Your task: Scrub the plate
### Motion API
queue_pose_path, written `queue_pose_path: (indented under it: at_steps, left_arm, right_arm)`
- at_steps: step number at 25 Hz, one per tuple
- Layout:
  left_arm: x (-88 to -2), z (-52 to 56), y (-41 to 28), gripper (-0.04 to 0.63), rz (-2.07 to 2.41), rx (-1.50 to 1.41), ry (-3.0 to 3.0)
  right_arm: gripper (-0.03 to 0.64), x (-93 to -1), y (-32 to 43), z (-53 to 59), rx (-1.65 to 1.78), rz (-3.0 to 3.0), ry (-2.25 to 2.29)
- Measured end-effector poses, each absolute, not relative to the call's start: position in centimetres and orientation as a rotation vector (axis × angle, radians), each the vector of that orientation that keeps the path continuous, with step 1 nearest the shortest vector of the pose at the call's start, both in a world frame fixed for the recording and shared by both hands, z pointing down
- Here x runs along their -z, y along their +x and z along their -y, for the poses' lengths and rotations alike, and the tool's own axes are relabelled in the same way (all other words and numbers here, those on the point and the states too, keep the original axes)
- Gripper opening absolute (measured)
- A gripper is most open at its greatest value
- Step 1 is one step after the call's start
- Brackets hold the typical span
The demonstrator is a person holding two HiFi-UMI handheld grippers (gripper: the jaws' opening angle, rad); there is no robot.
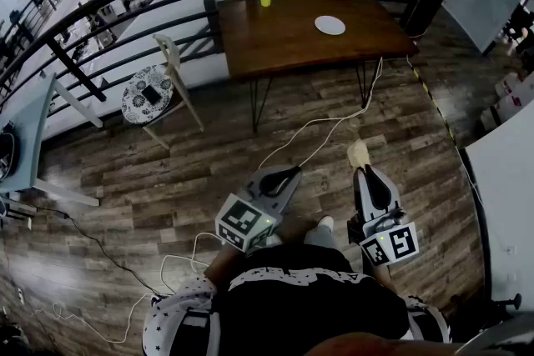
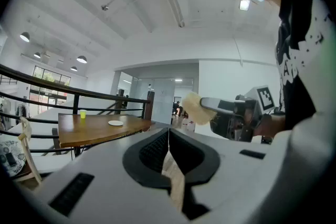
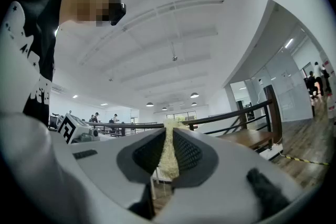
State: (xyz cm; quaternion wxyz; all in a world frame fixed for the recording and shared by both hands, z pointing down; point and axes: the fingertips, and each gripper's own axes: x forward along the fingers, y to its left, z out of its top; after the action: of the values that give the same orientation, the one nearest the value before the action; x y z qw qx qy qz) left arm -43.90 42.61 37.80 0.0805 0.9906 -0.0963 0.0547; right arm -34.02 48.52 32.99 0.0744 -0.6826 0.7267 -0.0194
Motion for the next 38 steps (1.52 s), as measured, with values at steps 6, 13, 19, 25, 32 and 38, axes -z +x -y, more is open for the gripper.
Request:
queue_pose_path:
  at_steps: [6, 13, 19, 25, 32, 38]
  left_arm:
    - [-38.2, -42.4, -44.5, 0.014, 0.307, -0.163, 2.96]
    - [-38.3, -42.6, -45.0, 0.014, 0.298, -0.16, 2.96]
    - [-38.6, -43.0, -45.0, 0.014, 0.282, -0.142, 2.955]
    - [-38.6, -43.0, -44.6, 0.014, 0.305, -0.132, 2.95]
    - [-38.0, -41.5, -44.7, 0.014, 0.409, -0.141, 2.933]
    - [-36.9, -39.6, -44.0, 0.014, 0.545, -0.15, 2.917]
  right_arm:
    - [0.049, -33.2, -34.0, -48.6, 0.063, -2.166, -2.062]
    - [0.049, -33.3, -34.5, -49.1, 0.081, -2.149, -2.06]
    - [0.049, -33.2, -34.5, -49.3, 0.07, -2.149, -2.075]
    - [0.049, -33.2, -33.7, -49.3, 0.087, -2.145, -2.073]
    - [0.049, -32.8, -32.8, -47.2, 0.121, -2.182, -1.988]
    - [0.049, -32.4, -31.7, -44.3, 0.136, -2.262, -1.869]
